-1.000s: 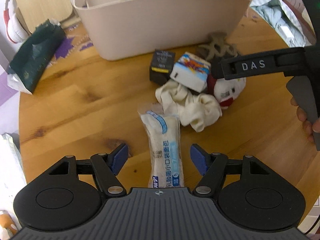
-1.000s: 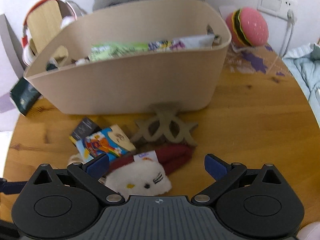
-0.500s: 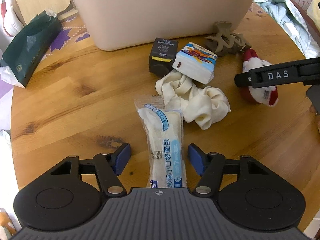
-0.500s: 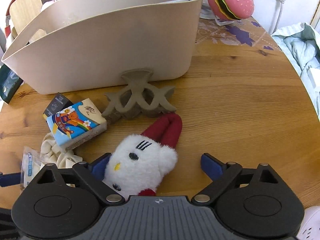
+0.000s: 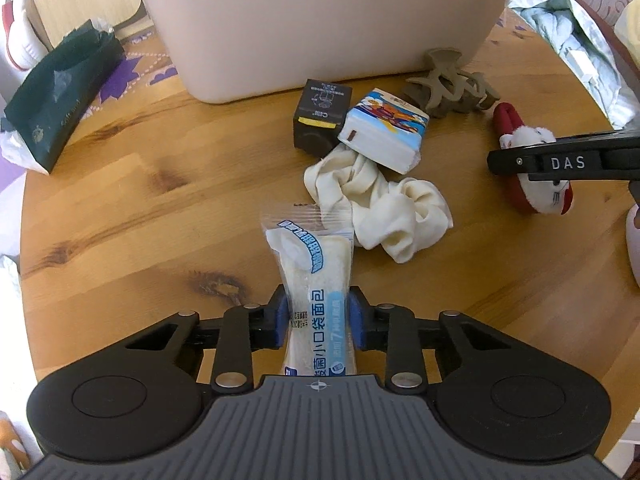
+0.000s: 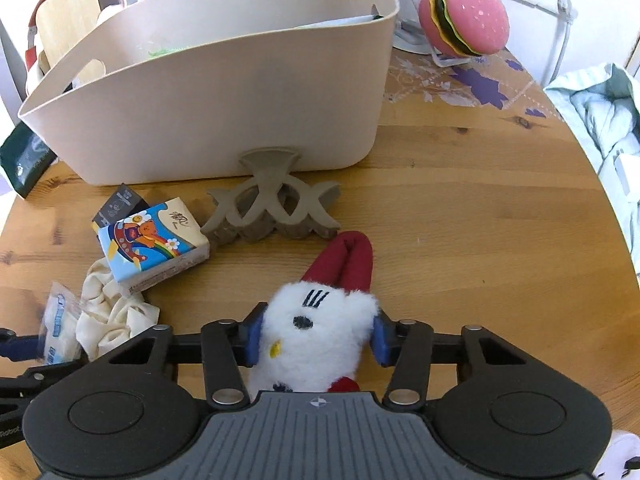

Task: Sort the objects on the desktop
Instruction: 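Grasp the bread bag with left tool while right tool grasps the white plush doll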

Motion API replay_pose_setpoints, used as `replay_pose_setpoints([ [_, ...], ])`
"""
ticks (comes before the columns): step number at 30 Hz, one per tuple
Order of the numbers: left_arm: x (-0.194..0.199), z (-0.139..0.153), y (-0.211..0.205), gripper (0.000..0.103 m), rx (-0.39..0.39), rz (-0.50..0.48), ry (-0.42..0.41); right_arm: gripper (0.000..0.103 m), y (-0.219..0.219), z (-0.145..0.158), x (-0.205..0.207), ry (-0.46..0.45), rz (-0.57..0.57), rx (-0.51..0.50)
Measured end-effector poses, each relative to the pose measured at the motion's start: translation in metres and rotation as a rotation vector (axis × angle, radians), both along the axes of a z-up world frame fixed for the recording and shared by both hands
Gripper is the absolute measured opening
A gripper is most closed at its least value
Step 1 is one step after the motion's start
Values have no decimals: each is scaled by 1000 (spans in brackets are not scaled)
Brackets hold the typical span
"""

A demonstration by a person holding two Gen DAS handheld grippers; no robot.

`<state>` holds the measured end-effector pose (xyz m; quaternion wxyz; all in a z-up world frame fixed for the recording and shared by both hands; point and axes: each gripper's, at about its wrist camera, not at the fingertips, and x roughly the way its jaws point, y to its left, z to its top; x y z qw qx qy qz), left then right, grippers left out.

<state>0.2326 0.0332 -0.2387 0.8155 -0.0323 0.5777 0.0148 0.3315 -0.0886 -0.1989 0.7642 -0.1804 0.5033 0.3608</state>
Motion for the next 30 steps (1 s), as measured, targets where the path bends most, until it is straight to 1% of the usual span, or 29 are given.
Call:
replay_pose_setpoints([
  [6, -9, 8, 1, 29, -26, 25, -2, 45, -15, 4, 5, 69, -4, 43],
  [10, -16, 19, 4, 29, -32, 43, -16, 45, -25, 15, 4, 72, 4, 76],
  [12, -17, 25, 7, 29, -22, 50, -19, 45, -28, 21, 4, 69, 16, 84],
  [17, -21, 46, 17, 29, 6, 54, -55, 45, -34, 46, 1, 20, 71, 116],
  [21, -21, 66, 27, 29, 24, 70, -95, 45, -38, 64, 2, 9, 91, 154],
  [24, -14, 80, 33, 29, 53, 64, -122, 45, -40, 78, 5, -1, 96, 178],
  [26, -9, 89, 36, 29, 85, 55, -146, 45, -40, 91, 6, -24, 107, 195],
  [30, 5, 108, 44, 29, 108, 49, -205, 45, -37, 118, 10, -81, 140, 232],
])
